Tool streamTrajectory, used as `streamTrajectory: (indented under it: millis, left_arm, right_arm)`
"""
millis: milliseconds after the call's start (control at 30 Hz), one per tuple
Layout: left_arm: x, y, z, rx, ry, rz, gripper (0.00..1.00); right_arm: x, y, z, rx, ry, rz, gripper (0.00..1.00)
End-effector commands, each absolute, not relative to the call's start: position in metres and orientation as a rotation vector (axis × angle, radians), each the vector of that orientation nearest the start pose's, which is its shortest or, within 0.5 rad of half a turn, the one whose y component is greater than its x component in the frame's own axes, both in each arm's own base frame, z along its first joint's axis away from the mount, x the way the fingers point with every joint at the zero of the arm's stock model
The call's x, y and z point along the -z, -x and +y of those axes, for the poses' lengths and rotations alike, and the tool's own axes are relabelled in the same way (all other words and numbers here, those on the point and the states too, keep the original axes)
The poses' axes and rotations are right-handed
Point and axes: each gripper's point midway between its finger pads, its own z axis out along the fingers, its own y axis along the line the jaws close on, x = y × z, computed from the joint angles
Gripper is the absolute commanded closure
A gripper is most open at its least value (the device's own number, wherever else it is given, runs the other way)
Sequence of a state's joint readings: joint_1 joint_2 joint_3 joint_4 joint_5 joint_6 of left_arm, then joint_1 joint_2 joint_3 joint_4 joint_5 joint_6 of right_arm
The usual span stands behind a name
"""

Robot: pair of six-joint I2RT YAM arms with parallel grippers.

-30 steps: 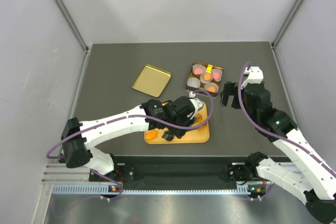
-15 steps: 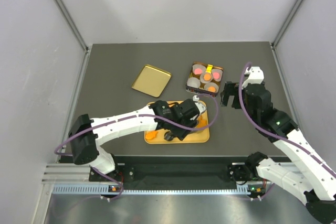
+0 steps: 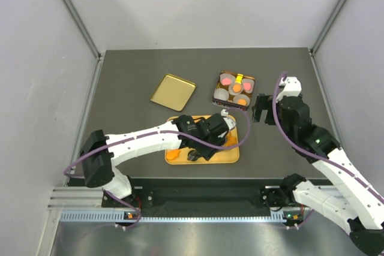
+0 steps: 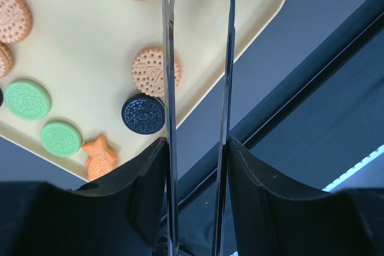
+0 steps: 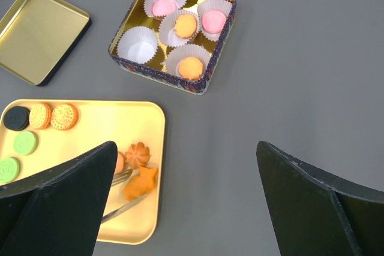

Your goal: Pack the cookies

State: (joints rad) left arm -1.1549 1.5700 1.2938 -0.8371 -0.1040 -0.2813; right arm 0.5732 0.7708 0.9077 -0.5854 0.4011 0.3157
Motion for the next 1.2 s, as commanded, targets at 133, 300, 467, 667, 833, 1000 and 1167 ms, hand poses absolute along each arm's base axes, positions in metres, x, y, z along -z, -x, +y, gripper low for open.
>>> streamTrajectory:
  millis: [133, 300, 467, 667, 833, 1000, 1167]
  left_arm:
    - [-0.135, -0.155, -0.333, 0.346, -1.109, 2.409, 0.55]
    - [-0.136, -0.155, -0.334, 0.352, -1.115, 2.407, 0.7]
    - [-0.152, -0.16, -0.328, 0.323, -1.101, 2.383, 0.82]
    - [-0.17, -0.161, -0.321, 0.319, -1.08, 2.358, 0.84]
    - [-0.181, -0.162, -0.317, 0.318, -1.059, 2.34, 0.84]
    - [-0.195, -0.167, -0.318, 0.339, -1.03, 2.312, 0.85]
    - [-0.213, -0.188, -0.314, 0.311, -0.924, 2.273, 0.89]
  right_arm:
    - [-0.261, -0.255, 0.092, -0.171, -0.025, 1.94, 0.0]
    - [-0.261, -0.256, 0.091, -0.169, -0.025, 1.94, 0.0]
    - [-0.262, -0.255, 0.091, -0.168, -0.025, 1.936, 0.0]
    - [-0.262, -0.255, 0.091, -0.166, -0.023, 1.938, 0.0]
    - [-0.263, -0.256, 0.091, -0.168, -0.022, 1.937, 0.0]
    - [-0.266, -0.256, 0.092, -0.172, -0.023, 1.932, 0.0]
    - [-0.267, -0.257, 0.093, -0.176, -0.02, 1.93, 0.0]
